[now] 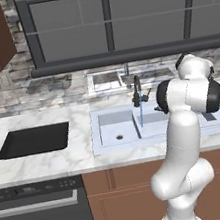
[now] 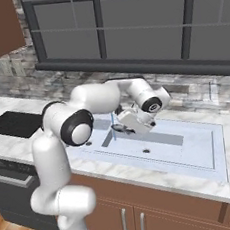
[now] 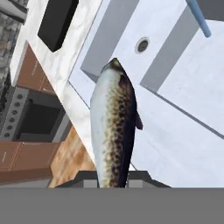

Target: Take the fish out of the fridge, briefly rinse it in the sink, and place it on the tray next to the sink.

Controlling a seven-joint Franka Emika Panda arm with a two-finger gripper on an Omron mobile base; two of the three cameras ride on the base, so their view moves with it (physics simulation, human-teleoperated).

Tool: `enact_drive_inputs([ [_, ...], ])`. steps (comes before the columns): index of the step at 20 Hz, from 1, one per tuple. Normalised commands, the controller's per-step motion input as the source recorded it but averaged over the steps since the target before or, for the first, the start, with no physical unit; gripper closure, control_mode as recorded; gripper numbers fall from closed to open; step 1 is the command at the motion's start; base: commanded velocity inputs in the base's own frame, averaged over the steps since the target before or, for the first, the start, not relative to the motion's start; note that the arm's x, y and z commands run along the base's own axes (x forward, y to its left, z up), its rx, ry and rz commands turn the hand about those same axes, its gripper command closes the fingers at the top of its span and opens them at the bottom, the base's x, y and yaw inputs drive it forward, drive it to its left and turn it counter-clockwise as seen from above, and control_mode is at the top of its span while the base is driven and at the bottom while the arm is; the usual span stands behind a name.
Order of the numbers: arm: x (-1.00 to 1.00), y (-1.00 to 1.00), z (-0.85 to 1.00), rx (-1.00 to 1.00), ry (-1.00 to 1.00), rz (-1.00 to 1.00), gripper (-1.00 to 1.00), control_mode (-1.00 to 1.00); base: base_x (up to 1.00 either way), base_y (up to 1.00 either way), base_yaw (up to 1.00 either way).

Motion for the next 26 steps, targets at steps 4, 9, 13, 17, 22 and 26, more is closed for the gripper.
enact_drive_inputs([
  [4,0.39,0.00,-0.37,0.00,-0.16,0.00,1.00,-1.00,0.00,0.00,0.00],
  [9,0.37,0.04,-0.13,0.01,-0.07,0.00,1.00,-1.00,0.00,0.00,0.00],
  [13,0.25,0.03,0.00,0.00,0.00,0.00,1.00,-1.00,0.00,0.00,0.00],
  [17,0.23,0.21,-0.01,0.00,0.02,0.00,1.00,-1.00,0.00,0.00,0.00],
  [22,0.22,0.36,-0.09,-0.02,0.08,0.00,1.00,-1.00,0.00,0.00,0.00],
  [26,0.23,0.37,-0.19,-0.02,0.06,0.00,1.00,-1.00,0.00,0.00,0.00],
])
